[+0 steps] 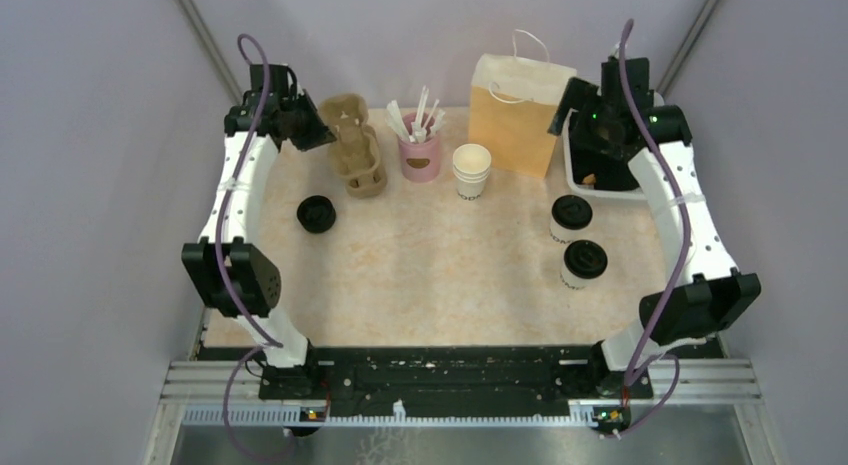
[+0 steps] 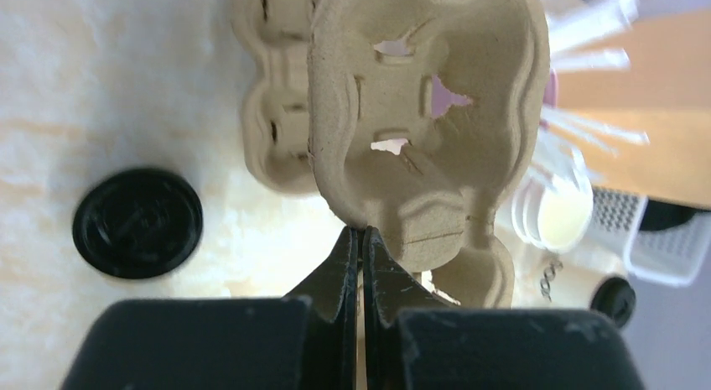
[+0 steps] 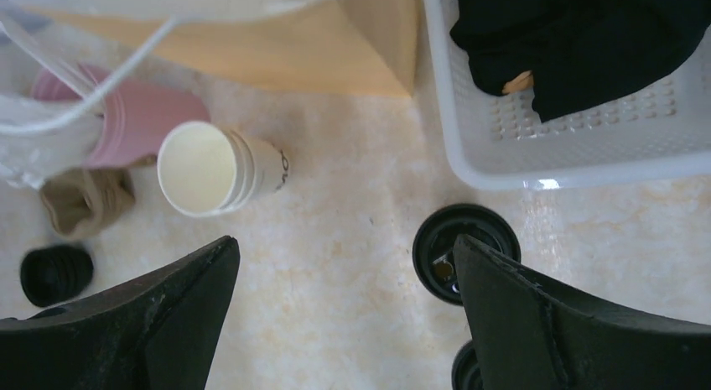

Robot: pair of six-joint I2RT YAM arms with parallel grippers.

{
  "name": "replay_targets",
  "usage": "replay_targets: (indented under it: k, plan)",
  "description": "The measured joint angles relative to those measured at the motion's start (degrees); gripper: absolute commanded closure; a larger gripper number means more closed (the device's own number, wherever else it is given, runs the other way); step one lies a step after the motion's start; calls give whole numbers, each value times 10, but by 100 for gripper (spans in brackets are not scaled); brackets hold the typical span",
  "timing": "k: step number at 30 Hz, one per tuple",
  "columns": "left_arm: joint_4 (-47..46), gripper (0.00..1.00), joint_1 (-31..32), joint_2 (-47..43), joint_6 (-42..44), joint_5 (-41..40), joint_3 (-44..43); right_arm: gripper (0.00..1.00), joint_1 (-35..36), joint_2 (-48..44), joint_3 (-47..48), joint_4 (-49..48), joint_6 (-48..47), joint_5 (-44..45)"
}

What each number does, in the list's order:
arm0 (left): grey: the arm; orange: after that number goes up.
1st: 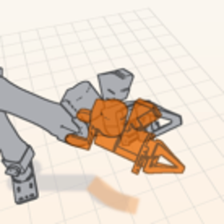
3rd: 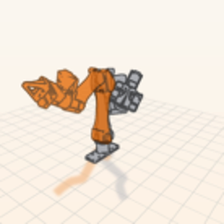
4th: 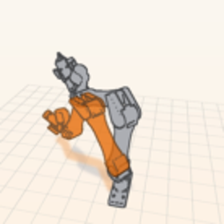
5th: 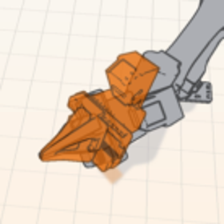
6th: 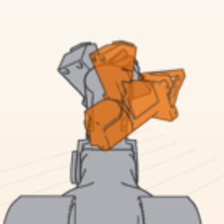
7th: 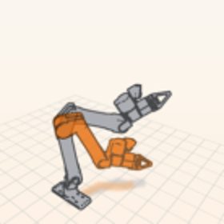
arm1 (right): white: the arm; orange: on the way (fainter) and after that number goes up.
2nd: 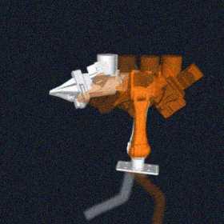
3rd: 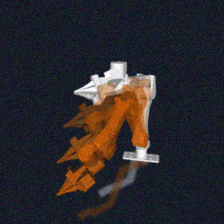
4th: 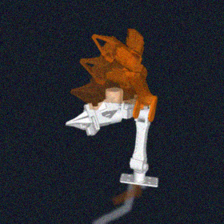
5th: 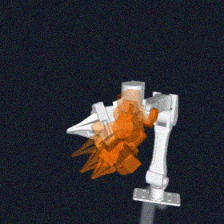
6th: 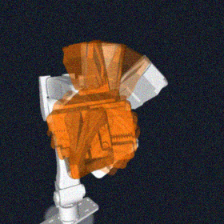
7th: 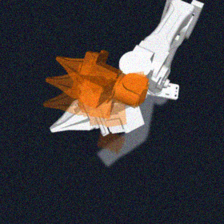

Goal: Pack the takeout coffee

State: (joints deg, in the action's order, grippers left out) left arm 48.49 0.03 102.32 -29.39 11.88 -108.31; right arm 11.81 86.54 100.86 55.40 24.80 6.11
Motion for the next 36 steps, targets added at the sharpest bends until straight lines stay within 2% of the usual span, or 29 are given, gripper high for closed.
replay_targets:
  k: [7, 11, 21, 23, 28, 32, 36]
  plan:
    - [22, 100, 23, -184, -15, 14, 147, 5, -12, 116, 198, -5, 33, 50]
    - [53, 100, 23, -263, -16, 28, 188, 10, -12, 173, 275, -6, 15, 101]
    - [112, 100, 23, -360, 1, 59, 226, 24, -12, 277, 300, -26, -48, 181]
    - [120, 100, 23, -370, 2, 65, 235, 35, -12, 296, 300, -35, -61, 189]
    - [131, 100, 23, -376, 4, 73, 244, 53, -12, 342, 322, -53, -81, 209]
    - [131, 100, 23, -376, 6, 76, 244, 73, -12, 375, 344, -64, -95, 226]
    - [131, 100, 23, -373, 9, 78, 244, 97, -12, 391, 355, -68, -105, 236]
